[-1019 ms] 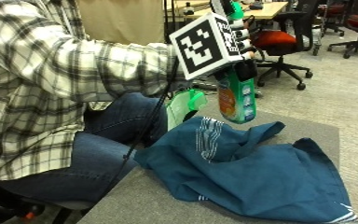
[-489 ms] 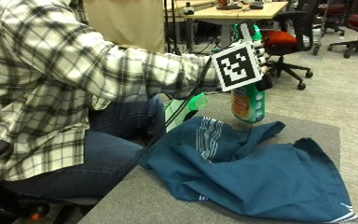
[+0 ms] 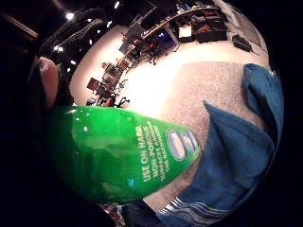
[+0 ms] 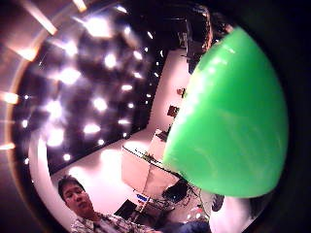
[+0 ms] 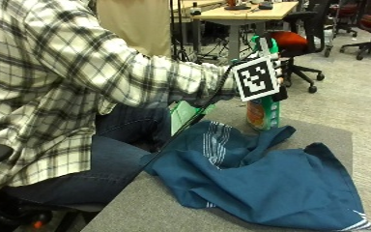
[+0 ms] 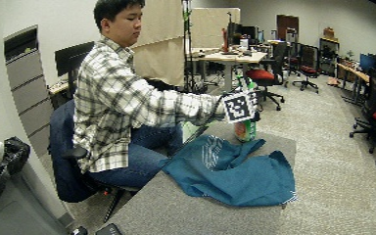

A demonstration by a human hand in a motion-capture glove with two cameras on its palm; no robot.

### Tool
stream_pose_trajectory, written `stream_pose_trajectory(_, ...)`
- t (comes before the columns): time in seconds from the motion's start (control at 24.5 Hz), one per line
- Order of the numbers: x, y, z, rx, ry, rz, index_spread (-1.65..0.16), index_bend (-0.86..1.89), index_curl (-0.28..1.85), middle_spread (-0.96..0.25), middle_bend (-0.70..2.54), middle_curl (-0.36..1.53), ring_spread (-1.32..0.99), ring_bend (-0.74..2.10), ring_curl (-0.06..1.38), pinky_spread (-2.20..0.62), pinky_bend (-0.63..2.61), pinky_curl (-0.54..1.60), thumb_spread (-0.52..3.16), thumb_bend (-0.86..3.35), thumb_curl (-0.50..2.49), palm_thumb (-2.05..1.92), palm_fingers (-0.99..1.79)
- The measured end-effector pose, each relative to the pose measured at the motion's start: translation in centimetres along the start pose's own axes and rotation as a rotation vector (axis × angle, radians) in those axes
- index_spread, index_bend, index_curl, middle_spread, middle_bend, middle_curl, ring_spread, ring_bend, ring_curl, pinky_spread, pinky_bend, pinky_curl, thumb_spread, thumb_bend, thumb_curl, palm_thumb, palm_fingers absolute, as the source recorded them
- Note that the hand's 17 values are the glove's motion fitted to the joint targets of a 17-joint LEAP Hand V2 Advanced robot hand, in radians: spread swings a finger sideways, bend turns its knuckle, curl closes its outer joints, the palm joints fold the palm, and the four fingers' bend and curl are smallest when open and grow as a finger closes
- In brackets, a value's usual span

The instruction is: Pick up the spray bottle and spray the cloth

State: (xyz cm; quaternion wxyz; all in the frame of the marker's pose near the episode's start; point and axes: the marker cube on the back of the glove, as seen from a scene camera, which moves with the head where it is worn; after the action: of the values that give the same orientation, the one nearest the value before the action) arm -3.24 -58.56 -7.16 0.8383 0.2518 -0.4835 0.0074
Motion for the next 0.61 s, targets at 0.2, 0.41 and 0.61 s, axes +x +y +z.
stream_pose_trajectory(0.2, 0.6, -0.4, 0.3, 0.019, -0.016, 0.03, -0.26, 0.29, 0.7, -0.12, 0.58, 0.54, -0.15, 0.53, 0.51, -0.13, 0.3, 0.45, 0.26, -0.03, 0.8, 1.1, 1.22)
stream_pose_trajectory(0.41, 1.1, -0.6, 0.5, 0.006, 0.012, 0.034, -0.27, 0.27, 0.7, -0.13, 0.58, 0.54, -0.15, 0.53, 0.51, -0.13, 0.3, 0.45, 0.27, -0.03, 0.8, 1.1, 1.22)
stream_pose_trajectory(0.61, 1.2, -0.4, 0.3, -0.009, 0.021, 0.047, -0.27, 0.25, 0.69, -0.14, 0.56, 0.54, -0.16, 0.52, 0.51, -0.12, 0.3, 0.45, 0.31, -0.04, 0.79, 1.09, 1.19)
